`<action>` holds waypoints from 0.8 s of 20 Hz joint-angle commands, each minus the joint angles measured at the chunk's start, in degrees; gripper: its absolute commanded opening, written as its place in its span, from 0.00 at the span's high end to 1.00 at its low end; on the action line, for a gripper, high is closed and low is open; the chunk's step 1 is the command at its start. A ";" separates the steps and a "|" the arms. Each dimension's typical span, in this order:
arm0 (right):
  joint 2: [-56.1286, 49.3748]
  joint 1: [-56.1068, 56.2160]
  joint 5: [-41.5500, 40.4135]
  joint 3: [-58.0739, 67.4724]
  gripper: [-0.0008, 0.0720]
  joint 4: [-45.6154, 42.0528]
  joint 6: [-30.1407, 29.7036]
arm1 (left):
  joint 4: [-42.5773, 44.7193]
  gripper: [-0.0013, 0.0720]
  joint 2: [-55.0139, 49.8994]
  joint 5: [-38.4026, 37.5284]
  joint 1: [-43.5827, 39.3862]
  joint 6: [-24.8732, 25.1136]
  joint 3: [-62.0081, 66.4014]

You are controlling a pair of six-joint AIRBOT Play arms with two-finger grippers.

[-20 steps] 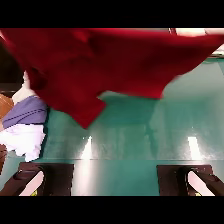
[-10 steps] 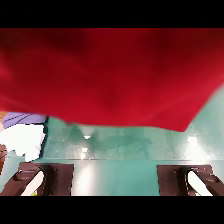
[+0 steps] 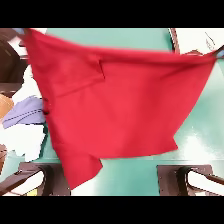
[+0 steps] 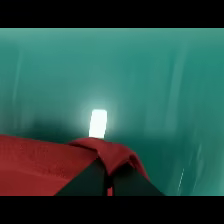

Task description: Fold the shirts.

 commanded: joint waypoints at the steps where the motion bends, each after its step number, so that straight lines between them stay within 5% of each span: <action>1: -11.98 0.00 0.63 -4.98 0.97 0.09 0.20 | -1.03 0.94 -14.14 -1.86 -0.15 -0.15 -7.80; 9: -32.63 1.90 -11.52 12.04 0.97 0.59 -1.38 | -4.15 0.94 -30.73 17.75 -0.96 4.87 -3.89; 16: -26.62 4.74 -8.61 0.00 0.97 -8.39 -4.24 | 1.92 0.94 -30.73 2.60 -0.98 9.31 -7.23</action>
